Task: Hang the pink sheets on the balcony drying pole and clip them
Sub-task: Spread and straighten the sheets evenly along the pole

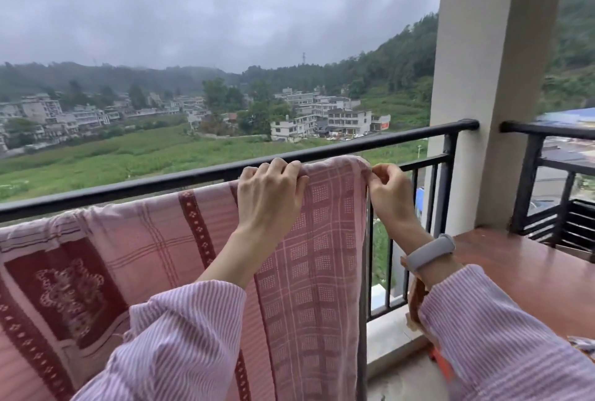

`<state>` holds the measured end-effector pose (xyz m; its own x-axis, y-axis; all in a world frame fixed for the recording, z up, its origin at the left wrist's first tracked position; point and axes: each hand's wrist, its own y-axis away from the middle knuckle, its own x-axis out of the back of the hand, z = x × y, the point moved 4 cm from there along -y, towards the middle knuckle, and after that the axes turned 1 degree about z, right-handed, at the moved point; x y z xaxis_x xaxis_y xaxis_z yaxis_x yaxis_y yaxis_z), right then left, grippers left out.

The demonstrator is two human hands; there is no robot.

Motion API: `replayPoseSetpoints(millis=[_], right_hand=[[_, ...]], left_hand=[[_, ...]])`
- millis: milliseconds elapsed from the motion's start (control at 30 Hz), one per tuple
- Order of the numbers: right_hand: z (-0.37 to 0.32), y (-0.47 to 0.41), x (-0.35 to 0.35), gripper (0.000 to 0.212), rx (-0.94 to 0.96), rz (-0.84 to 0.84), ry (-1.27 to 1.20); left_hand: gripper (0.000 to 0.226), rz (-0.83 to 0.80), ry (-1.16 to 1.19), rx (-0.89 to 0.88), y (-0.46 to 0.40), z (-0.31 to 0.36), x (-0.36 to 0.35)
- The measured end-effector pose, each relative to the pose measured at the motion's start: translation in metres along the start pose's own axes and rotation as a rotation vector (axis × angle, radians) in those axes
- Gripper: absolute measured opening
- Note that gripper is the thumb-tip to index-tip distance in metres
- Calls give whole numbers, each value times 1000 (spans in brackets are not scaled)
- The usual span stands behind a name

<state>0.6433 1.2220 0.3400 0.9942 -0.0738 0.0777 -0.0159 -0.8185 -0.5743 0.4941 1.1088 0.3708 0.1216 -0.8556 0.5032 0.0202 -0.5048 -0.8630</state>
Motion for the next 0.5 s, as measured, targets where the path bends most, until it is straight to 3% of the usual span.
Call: replayPoseSetpoints(millis=[100, 233, 367, 500], right_hand=[[-6, -7, 17, 4, 130, 36, -30], [20, -2, 12, 4, 135, -39, 20], [24, -9, 19, 20, 160, -87, -65], [16, -38, 11, 48, -77, -400, -238]], left_hand=[[20, 46, 22, 8, 1, 9, -2], [27, 40, 34, 41, 2, 17, -7], [36, 67, -23, 19, 4, 12, -10], [37, 73, -49, 10, 2, 13, -10]])
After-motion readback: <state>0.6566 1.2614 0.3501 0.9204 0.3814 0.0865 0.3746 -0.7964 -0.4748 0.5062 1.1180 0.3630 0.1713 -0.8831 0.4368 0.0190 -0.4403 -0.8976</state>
